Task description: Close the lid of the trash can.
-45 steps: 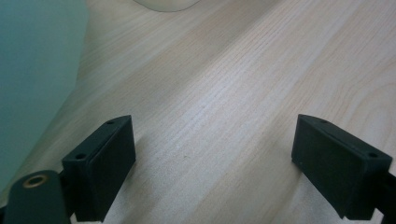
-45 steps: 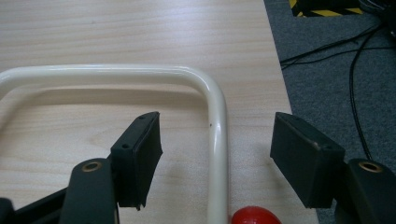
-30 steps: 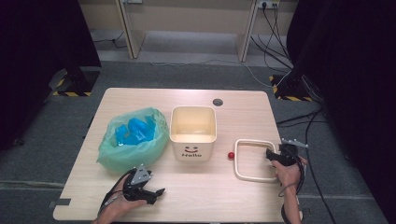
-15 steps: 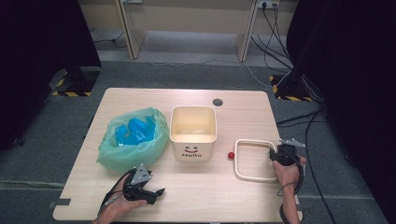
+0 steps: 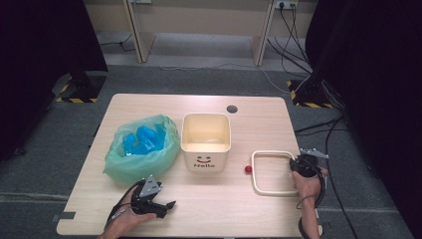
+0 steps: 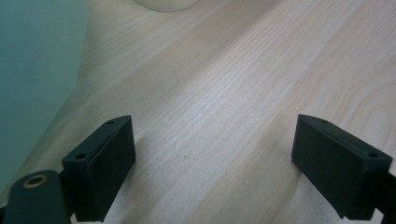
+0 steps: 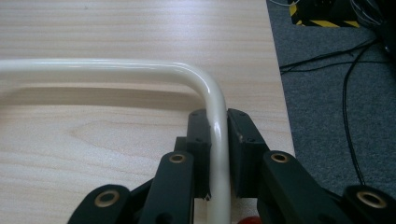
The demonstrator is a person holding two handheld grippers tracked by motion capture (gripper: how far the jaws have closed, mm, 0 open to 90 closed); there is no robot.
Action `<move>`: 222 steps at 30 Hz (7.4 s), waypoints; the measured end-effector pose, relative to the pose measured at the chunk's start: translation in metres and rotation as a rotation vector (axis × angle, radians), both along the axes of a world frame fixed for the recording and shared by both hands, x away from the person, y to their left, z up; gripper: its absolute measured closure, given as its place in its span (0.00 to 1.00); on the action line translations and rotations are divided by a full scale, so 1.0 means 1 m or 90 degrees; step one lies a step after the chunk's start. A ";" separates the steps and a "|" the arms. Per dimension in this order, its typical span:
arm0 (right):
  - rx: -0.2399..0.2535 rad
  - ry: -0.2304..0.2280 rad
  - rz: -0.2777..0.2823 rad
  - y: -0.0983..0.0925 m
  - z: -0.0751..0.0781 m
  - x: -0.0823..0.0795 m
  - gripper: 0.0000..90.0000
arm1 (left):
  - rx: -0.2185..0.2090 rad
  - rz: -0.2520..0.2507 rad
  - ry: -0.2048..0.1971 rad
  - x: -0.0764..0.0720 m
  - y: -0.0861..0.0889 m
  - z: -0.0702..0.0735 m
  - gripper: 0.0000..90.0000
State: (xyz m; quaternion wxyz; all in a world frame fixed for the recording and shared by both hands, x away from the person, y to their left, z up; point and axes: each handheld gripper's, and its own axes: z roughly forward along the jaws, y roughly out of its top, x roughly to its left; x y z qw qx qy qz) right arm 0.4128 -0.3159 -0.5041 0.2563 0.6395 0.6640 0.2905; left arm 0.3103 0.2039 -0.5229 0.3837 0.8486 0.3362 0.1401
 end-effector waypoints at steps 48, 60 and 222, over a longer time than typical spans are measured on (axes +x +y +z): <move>0.078 -0.131 0.060 0.018 0.112 0.005 0.88 | -0.068 0.001 -0.102 -0.001 -0.014 0.049 0.17; 0.104 -0.167 0.085 0.037 0.137 0.013 0.88 | -0.082 -0.005 -0.119 0.007 -0.029 0.066 0.17; 0.110 0.034 0.175 0.230 0.145 0.101 0.88 | -0.153 0.127 -0.217 0.054 -0.054 0.089 0.32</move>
